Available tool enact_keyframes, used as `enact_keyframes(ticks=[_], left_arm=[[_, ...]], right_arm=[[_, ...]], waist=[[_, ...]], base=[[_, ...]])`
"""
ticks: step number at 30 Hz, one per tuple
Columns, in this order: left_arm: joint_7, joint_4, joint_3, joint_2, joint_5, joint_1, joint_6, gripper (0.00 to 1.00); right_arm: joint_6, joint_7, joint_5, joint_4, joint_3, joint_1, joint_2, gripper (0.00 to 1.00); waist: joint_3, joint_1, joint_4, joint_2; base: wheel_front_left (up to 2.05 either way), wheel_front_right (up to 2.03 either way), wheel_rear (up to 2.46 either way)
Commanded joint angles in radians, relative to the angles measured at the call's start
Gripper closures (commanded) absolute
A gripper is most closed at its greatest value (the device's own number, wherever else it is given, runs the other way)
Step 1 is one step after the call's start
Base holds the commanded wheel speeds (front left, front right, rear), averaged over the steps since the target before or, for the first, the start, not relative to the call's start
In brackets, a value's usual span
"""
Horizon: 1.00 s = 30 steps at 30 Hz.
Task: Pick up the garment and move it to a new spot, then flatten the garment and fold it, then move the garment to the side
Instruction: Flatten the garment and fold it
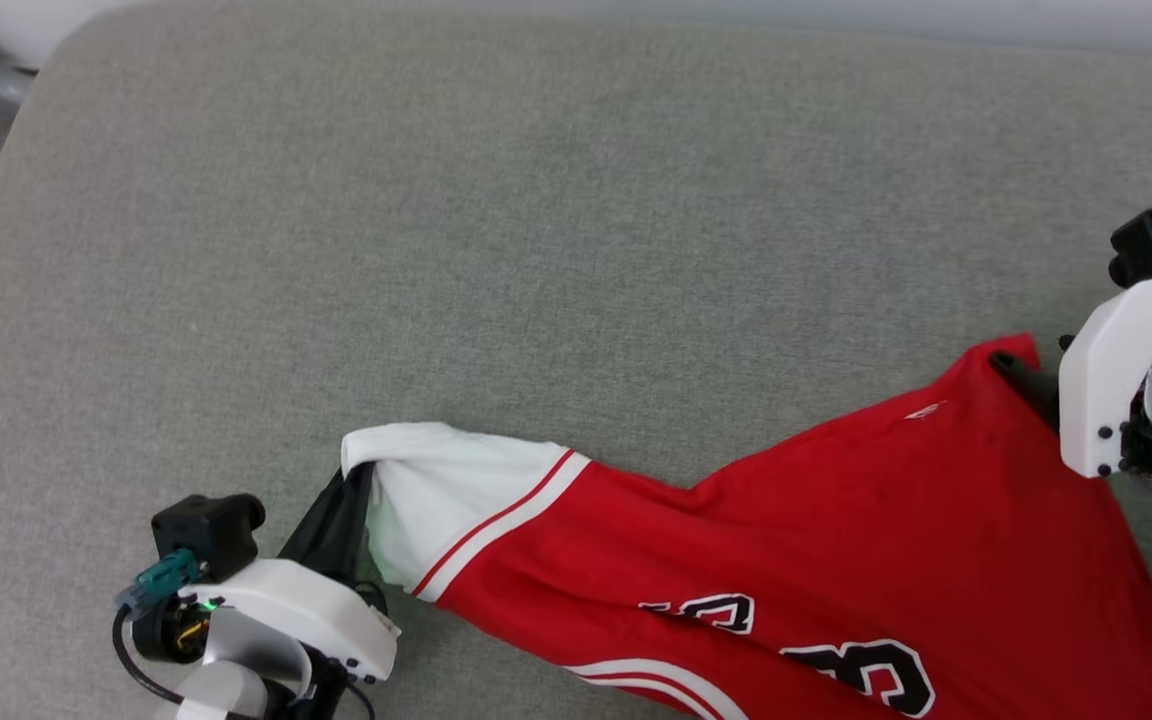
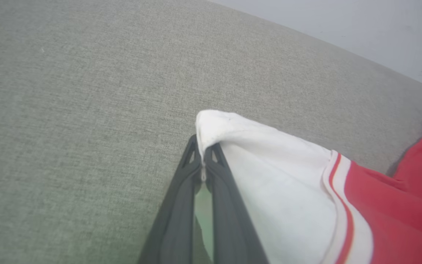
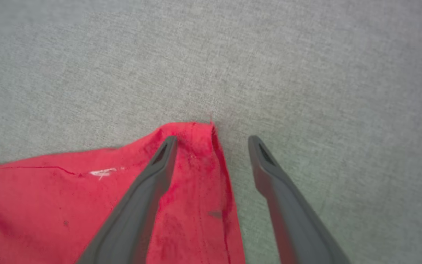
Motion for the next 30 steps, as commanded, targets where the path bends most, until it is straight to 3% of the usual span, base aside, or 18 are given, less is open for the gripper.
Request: enact_keyframes(ticks=[1,8,9,10,11,22,30], left_arm=[[-0.01,0.003,-0.002,-0.005,0.009,-0.024,-0.008,1.0],[-0.028,0.023,-0.004,-0.02,0.01,-0.051,-0.024,1.0],[-0.029,0.026,-0.003,-0.021,0.009,-0.052,-0.026,1.0],[-0.032,0.029,-0.002,-0.021,0.008,-0.054,-0.026,1.0],[-0.034,0.032,-0.001,-0.022,0.006,-0.054,-0.027,1.0],[-0.028,0.046,0.018,0.007,0.002,-0.069,-0.023,1.0],[0.034,0.059,0.044,0.081,0.017,-0.181,-0.035,1.0]], right_arm=[[-0.001,0.014,-0.005,0.018,0.013,-0.021,-0.017,0.0],[0.0,0.099,0.038,0.123,0.073,0.005,-0.005,0.0],[0.0,0.111,0.049,0.133,0.084,0.016,0.0,0.26],[0.0,0.12,0.06,0.143,0.092,0.023,0.003,0.73],[0.001,0.125,0.07,0.148,0.097,0.028,0.005,1.0],[-0.001,-0.004,0.09,0.116,0.062,-0.054,-0.016,1.0],[-0.001,-0.091,0.082,0.142,0.015,-0.096,0.019,1.0]], waist=[[0.037,-0.0002,0.028,0.0],[0.083,-0.0002,0.042,0.0],[0.086,-0.0002,0.041,0.0],[0.087,-0.0002,0.039,0.0],[0.087,-0.0002,0.037,0.0],[-0.014,-0.0002,-0.015,0.0],[-0.108,-0.0002,-0.089,0.0]], base=[[0.0,0.0,0.0],[0.0,0.0,0.0],[0.0,0.0,0.0],[0.0,0.0,0.0],[0.0,0.0,0.0],[0.0,0.0,0.0],[0.0,0.0,0.0]])
